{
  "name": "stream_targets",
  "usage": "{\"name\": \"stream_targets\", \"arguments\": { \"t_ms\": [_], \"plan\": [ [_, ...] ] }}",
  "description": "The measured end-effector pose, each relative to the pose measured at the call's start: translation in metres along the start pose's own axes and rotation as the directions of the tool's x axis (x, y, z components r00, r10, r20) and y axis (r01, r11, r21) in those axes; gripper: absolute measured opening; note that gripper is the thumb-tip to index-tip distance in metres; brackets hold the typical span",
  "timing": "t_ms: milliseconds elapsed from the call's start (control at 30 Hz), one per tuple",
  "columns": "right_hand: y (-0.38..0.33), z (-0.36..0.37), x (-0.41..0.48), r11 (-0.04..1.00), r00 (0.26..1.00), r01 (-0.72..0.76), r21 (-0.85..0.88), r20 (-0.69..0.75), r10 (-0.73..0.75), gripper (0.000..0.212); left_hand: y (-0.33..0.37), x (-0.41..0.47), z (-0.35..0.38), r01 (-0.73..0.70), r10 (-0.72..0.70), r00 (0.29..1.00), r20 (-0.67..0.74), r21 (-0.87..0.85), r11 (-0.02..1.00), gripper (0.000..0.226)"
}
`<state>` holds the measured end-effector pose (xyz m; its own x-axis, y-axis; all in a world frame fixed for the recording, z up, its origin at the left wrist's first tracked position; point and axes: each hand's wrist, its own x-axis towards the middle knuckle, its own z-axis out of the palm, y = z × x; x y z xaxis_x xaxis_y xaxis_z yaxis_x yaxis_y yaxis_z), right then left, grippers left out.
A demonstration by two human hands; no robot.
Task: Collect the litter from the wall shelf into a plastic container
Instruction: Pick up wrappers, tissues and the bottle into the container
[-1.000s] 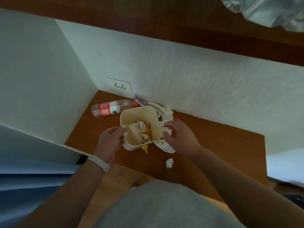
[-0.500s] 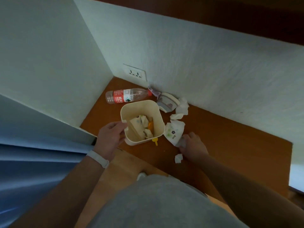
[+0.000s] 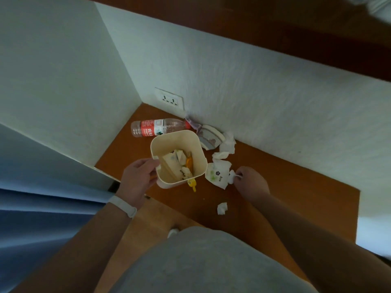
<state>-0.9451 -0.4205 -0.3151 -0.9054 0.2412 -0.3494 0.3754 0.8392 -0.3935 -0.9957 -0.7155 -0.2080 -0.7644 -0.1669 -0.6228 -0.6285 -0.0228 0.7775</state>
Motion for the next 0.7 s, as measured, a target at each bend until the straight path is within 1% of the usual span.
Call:
{"name": "stream_targets", "arguments": {
  "t_ms": [100, 167, 267, 400, 533, 633, 700],
  "plan": [
    [-0.007, -0.015, -0.005, 0.999, 0.998, -0.001, 0.037, -0.059, 0.003, 0.01, 0.003, 0.0, 0.004, -0.014, 0.013, 0.999, 0.042, 0.009, 1.0, 0.013],
    [-0.016, -0.025, -0.01, 0.996, 0.995, 0.021, 0.084, -0.1, -0.013, 0.01, 0.006, -0.001, 0.008, -0.027, 0.027, 0.998, 0.058, 0.009, 1.0, 0.01],
    [-0.035, -0.041, -0.02, 0.983, 0.984, 0.081, 0.167, -0.17, -0.052, 0.009, 0.012, -0.001, 0.012, -0.038, 0.037, 0.997, 0.073, 0.005, 0.999, 0.009],
    [-0.065, -0.067, -0.032, 0.942, 0.956, 0.19, 0.278, -0.271, -0.112, 0.007, 0.017, 0.0, 0.016, -0.036, 0.036, 0.993, 0.109, -0.004, 0.999, 0.019],
    [-0.092, -0.084, -0.037, 0.923, 0.935, 0.297, 0.245, -0.27, -0.229, 0.007, 0.02, -0.002, 0.02, -0.043, 0.045, 0.988, 0.146, -0.012, 0.999, 0.02],
    [-0.101, -0.082, -0.035, 0.92, 0.924, 0.351, 0.175, -0.225, -0.309, 0.014, 0.021, -0.004, 0.019, -0.041, 0.043, 0.987, 0.154, -0.015, 0.999, 0.014],
    [-0.104, -0.079, -0.033, 0.916, 0.916, 0.382, 0.126, -0.181, -0.357, 0.025, 0.022, -0.005, 0.016, -0.047, 0.047, 0.987, 0.151, -0.001, 0.999, 0.012]
  ]
}}
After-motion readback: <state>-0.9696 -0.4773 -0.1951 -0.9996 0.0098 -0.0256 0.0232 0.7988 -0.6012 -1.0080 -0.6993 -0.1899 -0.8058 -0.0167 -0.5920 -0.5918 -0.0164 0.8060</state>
